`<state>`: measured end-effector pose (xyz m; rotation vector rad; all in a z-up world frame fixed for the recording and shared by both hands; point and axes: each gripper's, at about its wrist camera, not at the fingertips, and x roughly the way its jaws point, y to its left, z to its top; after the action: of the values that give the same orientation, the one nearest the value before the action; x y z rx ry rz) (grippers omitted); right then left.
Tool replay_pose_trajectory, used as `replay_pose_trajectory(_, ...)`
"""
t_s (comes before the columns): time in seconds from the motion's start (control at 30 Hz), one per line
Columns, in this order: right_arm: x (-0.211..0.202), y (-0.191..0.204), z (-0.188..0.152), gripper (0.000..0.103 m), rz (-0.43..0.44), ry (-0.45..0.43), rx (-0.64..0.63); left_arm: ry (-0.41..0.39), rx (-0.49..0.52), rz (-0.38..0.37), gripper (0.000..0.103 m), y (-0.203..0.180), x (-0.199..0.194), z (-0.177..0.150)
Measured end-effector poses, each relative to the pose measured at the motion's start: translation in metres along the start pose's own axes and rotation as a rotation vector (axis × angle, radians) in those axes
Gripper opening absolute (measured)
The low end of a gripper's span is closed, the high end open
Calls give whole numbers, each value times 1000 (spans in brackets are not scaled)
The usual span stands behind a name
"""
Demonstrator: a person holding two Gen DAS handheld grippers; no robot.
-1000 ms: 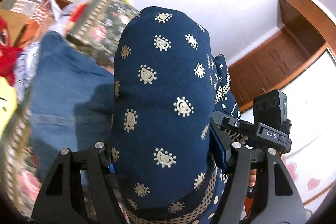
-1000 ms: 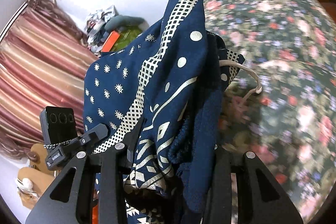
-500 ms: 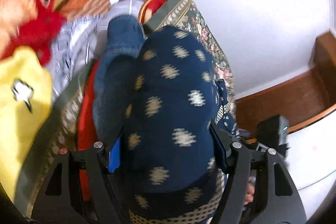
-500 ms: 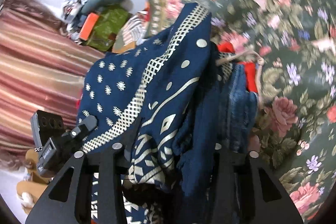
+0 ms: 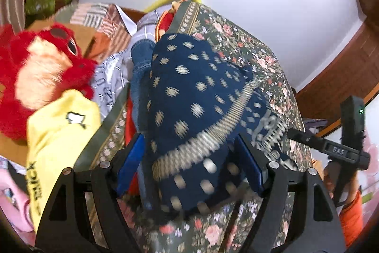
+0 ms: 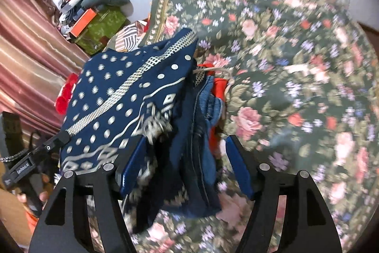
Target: Fold large clothes
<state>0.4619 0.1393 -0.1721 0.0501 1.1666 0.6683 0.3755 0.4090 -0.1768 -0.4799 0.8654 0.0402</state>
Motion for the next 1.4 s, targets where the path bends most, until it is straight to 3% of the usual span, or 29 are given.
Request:
replay_pose_trajectory(0.2, -76, 45, -17, 65, -13, -179, -165, -104, 32, 6, 77, -33, -66, -4)
replay_pose_trajectory(0.37, -160, 84, -46, 65, 26, -365, -236, -246, 121, 18, 77, -82, -149, -19)
replay_pose_trajectory(0.6, -247, 120, -97, 65, 66, -586, -318, -496, 270, 64, 77, -156, -252, -75)
replay_pose_trajectory(0.73, -285, 131, -134, 65, 67, -706, -346, -616, 303, 71, 77, -183, -294, -116)
replay_pose_trajectory(0.87, -304, 132, -164, 65, 102, -760, -313, -704, 319, 100, 77, -197, -316, -156)
replay_pose_trajectory(1.0, -310, 136, -189, 65, 59, -819, -321, -775, 323, 150, 78, -205, -330, -191)
replay_pose_trajectory(1.1, -309, 140, -202, 67, 27, -839, -336, -795, 302, 157, 85, -204, -335, -206)
replay_pose_trajectory(1.23, -304, 144, -206, 87, -8, -843, -328, -823, 284, 202, 101, -204, -336, -220)
replay_pose_trajectory(1.27, -303, 145, -208, 88, -16, -846, -327, -826, 279, 206, 102, -203, -336, -222)
replay_pose_trajectory(1.37, -303, 147, -211, 103, -58, -861, -332, -812, 272, 204, 102, -202, -334, -222)
replay_pose_trajectory(1.4, -302, 148, -212, 103, -69, -870, -334, -808, 269, 208, 102, -201, -333, -221)
